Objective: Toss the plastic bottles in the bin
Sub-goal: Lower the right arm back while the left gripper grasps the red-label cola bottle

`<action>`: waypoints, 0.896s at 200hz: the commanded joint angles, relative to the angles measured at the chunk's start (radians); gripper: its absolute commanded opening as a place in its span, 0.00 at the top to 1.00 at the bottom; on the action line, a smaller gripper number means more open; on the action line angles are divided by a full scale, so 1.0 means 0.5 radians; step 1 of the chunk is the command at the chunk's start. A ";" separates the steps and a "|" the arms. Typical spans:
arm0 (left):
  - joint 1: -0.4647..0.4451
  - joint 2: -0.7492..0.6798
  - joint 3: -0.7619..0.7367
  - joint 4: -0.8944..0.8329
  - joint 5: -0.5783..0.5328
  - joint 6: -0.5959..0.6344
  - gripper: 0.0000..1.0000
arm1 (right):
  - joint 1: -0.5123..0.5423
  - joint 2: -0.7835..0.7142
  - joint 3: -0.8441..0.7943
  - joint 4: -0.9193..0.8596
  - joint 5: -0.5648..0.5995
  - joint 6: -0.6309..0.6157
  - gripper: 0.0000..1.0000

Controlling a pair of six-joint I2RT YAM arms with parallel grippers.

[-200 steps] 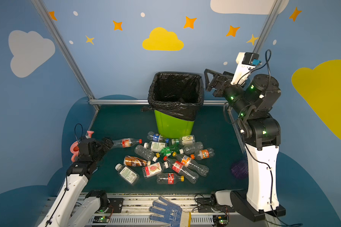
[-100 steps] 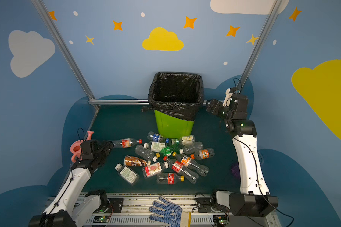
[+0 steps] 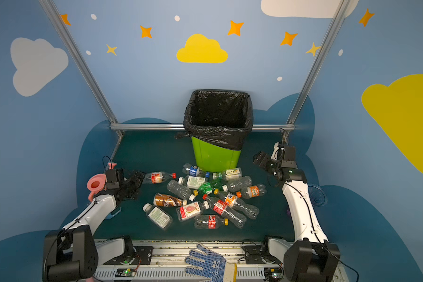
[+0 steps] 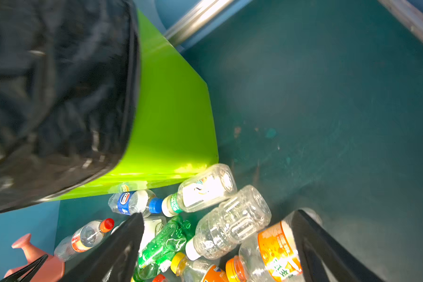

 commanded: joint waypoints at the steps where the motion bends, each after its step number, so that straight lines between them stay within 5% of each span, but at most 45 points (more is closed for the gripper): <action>1: 0.009 0.080 0.053 0.124 0.085 -0.092 0.00 | -0.030 -0.101 -0.051 0.100 -0.020 0.059 0.07; 179: -0.051 0.718 0.275 0.321 0.053 -0.227 0.16 | -0.203 -0.245 -0.197 0.054 0.001 0.112 0.07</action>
